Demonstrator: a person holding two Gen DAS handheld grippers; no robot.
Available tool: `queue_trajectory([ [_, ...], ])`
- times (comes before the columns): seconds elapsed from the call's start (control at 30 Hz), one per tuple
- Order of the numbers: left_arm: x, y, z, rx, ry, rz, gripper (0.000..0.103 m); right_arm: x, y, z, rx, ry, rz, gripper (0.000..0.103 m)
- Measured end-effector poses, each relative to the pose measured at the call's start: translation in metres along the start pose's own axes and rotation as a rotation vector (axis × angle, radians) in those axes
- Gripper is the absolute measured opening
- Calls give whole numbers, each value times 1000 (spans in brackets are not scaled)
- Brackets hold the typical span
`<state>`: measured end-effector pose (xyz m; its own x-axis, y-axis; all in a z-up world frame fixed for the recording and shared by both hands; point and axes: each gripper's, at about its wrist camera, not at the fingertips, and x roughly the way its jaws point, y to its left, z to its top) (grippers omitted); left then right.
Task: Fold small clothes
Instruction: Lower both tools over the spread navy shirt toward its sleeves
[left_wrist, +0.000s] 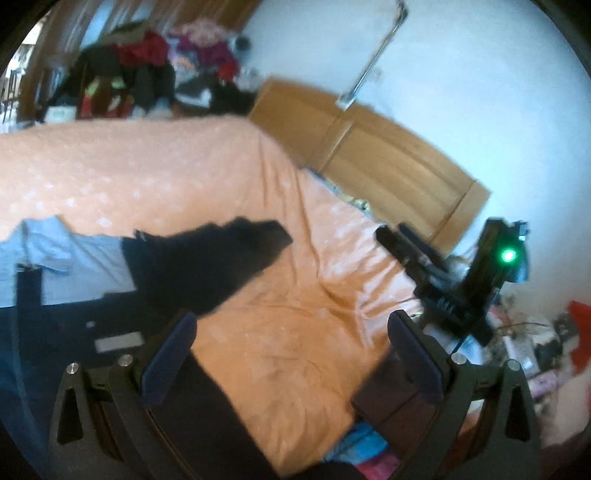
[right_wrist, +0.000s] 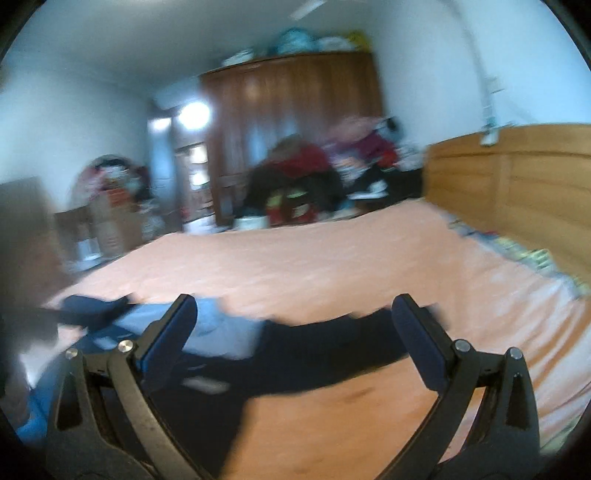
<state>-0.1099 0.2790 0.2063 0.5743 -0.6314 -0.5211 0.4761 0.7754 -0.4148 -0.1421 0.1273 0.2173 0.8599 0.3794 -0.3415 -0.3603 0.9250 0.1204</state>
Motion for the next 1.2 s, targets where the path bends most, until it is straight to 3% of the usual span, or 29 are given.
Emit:
queue_trajectory([
  [0.07, -32, 1, -5, -16, -37, -36, 103, 21, 41, -27, -34, 74, 43, 103],
  [0.17, -86, 9, -8, -27, -100, -54, 103, 65, 105, -98, -14, 299, 191, 103],
  [0.2, -102, 12, -10, -25, -131, -43, 103, 64, 122, -108, -18, 338, 220, 103],
  [0.23, -118, 17, -11, -27, -163, -24, 103, 74, 149, -140, -36, 443, 283, 103],
  [0.3, -154, 31, -14, -44, -219, 8, 103, 67, 184, -169, -30, 553, 378, 103],
  [0.33, -165, 41, -15, -55, -241, 39, 103, 60, 211, -187, -52, 620, 468, 103],
  [0.4, -186, 65, -16, -95, -281, 112, 103, 36, 249, -197, -98, 668, 554, 103],
  [0.47, -206, 92, -20, -155, -313, 172, 103, 28, 255, -197, -97, 691, 607, 103],
  [0.57, -199, 129, -26, -139, -270, 387, 103, 50, 210, -169, -58, 618, 434, 103],
  [0.63, -184, 161, -34, -143, -236, 490, 103, 72, 152, -141, 13, 555, 245, 103],
  [0.7, -165, 203, -44, -164, -154, 577, 103, 97, 103, -131, 12, 544, 81, 103],
  [0.77, -126, 240, -56, -165, -25, 663, 103, 120, 59, -129, 33, 567, -15, 103],
  [0.83, -90, 276, -71, -198, 110, 680, 103, 129, 21, -129, 72, 569, -110, 103],
  [0.9, -61, 304, -90, -222, 210, 701, 103, 138, -1, -139, 147, 583, -134, 103],
  [1.0, -29, 332, -123, -252, 337, 724, 103, 152, -12, -168, 136, 706, -169, 103],
  [1.03, -24, 337, -132, -253, 343, 722, 103, 154, -12, -179, 115, 744, -162, 103],
  [1.2, -35, 346, -144, -278, 290, 663, 103, 130, -17, -183, 196, 667, -201, 103],
])
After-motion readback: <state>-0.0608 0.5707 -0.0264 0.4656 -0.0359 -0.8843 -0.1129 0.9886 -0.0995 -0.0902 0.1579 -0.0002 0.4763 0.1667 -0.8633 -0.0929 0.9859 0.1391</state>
